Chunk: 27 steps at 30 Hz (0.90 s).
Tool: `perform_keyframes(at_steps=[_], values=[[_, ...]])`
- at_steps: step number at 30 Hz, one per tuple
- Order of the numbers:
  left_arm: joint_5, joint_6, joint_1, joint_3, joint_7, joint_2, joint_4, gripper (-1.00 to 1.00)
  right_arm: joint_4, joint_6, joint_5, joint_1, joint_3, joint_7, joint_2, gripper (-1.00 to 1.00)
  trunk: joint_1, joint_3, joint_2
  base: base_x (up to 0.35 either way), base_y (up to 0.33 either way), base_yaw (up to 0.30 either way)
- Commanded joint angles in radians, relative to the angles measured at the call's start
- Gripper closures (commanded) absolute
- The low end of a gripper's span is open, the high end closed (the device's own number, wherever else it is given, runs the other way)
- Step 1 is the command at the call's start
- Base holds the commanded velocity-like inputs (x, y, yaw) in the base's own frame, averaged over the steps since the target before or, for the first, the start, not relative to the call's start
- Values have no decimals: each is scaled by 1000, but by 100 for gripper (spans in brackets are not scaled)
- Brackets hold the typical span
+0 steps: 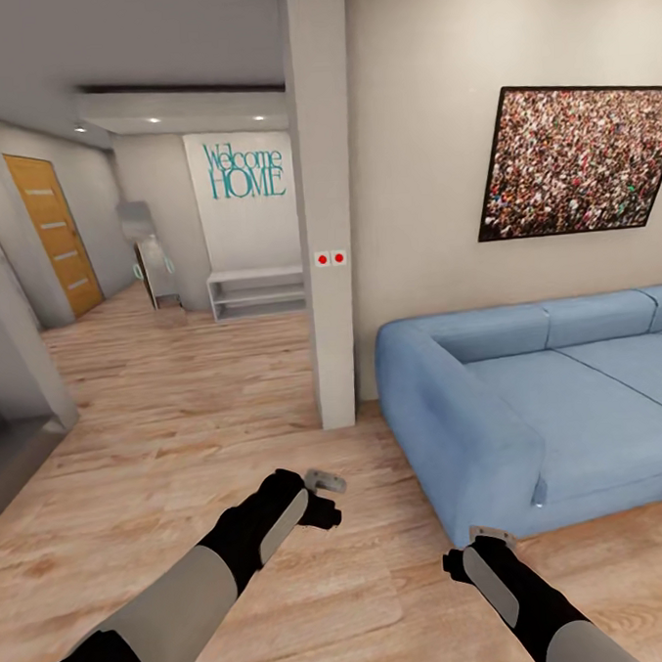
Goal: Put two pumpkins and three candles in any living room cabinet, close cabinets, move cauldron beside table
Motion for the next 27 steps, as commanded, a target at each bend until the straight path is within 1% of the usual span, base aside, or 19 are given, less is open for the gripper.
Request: perform_keyframes(at_steps=[1,3,6,8,10,12,13,17,19,23,27], values=[[10,11,-1,-3,9,1,-13,-100,-2,2,-10,-1,7,-9,-2,-100,0,-1,-1,54,0,0],[10,66,1,5,12,2,-80,-100,-1,2,-10,-1,6,-9,-2,-100,0,-1,-1,28,0,0],[10,105,2,30,15,10,-150,-100,-1,1,-10,-1,6,-9,-2,-100,0,-1,-1,14,0,0],[10,155,3,86,16,28,-234,-100,-1,1,-10,-1,5,-9,-2,-100,0,-1,-1,6,0,0],[7,175,3,109,17,34,-268,-100,-1,1,-10,-1,5,-9,-2,-100,0,-1,-1,3,0,0],[5,189,4,124,19,37,-291,-100,-1,-5,-10,-1,6,-9,-2,-100,0,-1,-1,2,0,0],[3,197,4,134,20,40,-305,-100,-1,-20,-11,-1,6,-9,-2,-100,4,-4,-8,1,0,0],[1,207,4,146,27,42,-320,-100,-1,-56,-10,0,7,-9,-2,-100,19,-17,-36,0,0,0],[1,206,4,149,49,42,-325,-100,-1,-67,-10,0,7,-9,-2,-100,27,-23,-50,0,0,0],[1,204,4,151,77,42,-326,-100,-1,-70,-11,1,7,-9,-3,-100,42,-36,-78,0,0,0],[0,203,4,152,89,42,-327,-100,-1,-73,-11,1,5,-9,-5,-100,58,-48,-106,0,0,0]])
